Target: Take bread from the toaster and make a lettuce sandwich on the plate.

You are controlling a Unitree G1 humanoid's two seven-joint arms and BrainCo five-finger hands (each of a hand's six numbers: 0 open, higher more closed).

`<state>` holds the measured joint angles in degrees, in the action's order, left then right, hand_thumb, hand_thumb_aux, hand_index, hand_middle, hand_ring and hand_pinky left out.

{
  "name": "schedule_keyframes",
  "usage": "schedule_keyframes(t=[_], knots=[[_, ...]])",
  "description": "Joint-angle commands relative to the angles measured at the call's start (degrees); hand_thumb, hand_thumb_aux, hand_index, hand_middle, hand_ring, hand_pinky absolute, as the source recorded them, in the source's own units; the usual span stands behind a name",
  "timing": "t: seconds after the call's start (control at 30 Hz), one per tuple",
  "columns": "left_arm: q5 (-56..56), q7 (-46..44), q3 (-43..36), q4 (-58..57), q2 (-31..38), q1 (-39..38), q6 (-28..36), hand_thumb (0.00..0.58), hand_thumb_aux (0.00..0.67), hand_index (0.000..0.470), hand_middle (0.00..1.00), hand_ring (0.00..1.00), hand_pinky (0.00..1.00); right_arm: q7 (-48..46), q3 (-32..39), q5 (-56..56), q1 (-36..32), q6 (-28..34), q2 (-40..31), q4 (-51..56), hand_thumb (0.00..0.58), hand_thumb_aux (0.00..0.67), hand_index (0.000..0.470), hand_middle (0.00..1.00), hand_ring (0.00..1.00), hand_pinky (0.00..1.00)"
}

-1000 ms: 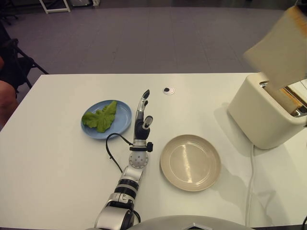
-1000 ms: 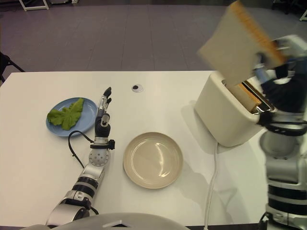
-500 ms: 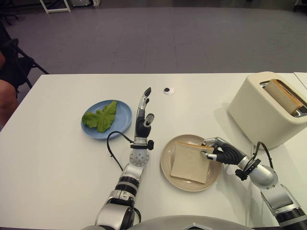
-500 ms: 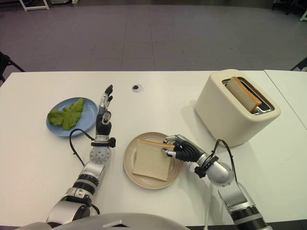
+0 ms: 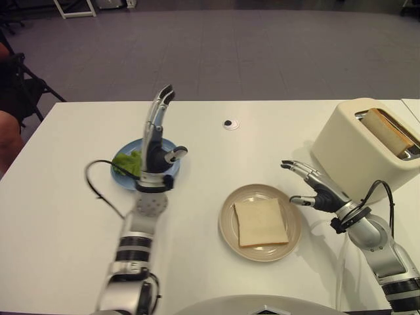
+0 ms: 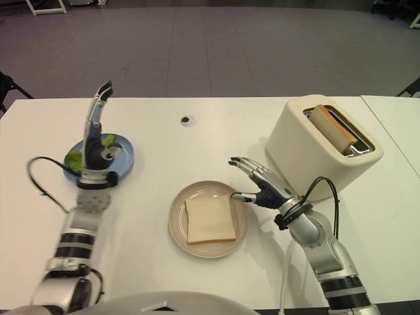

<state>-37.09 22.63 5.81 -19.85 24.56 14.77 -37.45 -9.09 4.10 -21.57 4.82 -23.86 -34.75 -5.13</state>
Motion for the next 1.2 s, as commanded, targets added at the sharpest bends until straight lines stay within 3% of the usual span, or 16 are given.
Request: schedule_keyframes(t=[0.03,0.2,0.4,0.43,0.47,0.5,0.97,1.1,1.2], knots=[[-13.79,7.16,-6.92,-21.22,11.74,5.42,10.48,0.0,0.0,0.0,0.0,0.0,0.0,0.39,1.7,-0.27,-0.09,-1.09,2.66,1.9,0.0,0.0,0.0,0.0,0.0,0.0],[-17.07,12.12,-14.69,-43.1,14.21,15.06,16.69,0.0,0.0,0.0,0.0,0.0,0.0,0.2,3.09,-0.24,1.01,-2.25,4.29,2.44,0.0,0.0,0.0,0.0,0.0,0.0],[-16.65,8.75,-23.46,-52.4,10.32,19.32,18.85,0.0,0.0,0.0,0.0,0.0,0.0,-0.37,4.19,-0.07,1.41,-4.1,4.99,4.82,0.0,0.0,0.0,0.0,0.0,0.0],[-16.31,8.22,-24.41,-52.64,10.34,19.12,18.83,0.31,0.213,0.149,0.0,0.0,0.0,-0.36,4.04,-0.02,1.38,-4.32,4.88,4.96,0.0,0.0,0.0,0.0,0.0,0.0],[-15.81,8.05,-25.17,-52.62,10.48,18.89,18.54,0.536,0.486,0.341,0.0,0.0,0.0,-0.31,3.86,0.01,1.38,-4.45,4.78,5.09,0.0,0.0,0.0,0.0,0.0,0.0],[-15.33,8.06,-25.72,-52.29,10.66,18.63,18.03,0.58,0.67,0.47,0.0,0.0,0.0,-0.24,3.7,0.01,1.37,-4.52,4.72,5.25,0.0,0.0,0.0,0.0,0.0,0.0],[-7.01,13.81,-24.56,-35.68,13.58,14.12,10.48,0.58,0.67,0.47,0.0,0.0,0.0,1.42,4.62,-1.9,0.18,-4.61,6.31,7.08,0.0,0.0,0.0,0.0,0.0,0.0],[-2.42,14.93,-20.71,-16.82,13.12,8.39,4.61,0.58,0.67,0.47,0.0,0.0,0.0,2.48,4.37,-2.25,-0.11,-4.96,6.84,7.66,0.0,0.0,0.0,0.0,0.0,0.0],[-0.51,10.22,-23.47,-2.46,9.46,3.29,-1.09,0.58,0.67,0.47,0.0,0.0,0.0,3.31,3.74,-2.22,-0.96,-5.29,6.99,7.51,0.0,0.0,0.0,0.0,0.0,0.0]])
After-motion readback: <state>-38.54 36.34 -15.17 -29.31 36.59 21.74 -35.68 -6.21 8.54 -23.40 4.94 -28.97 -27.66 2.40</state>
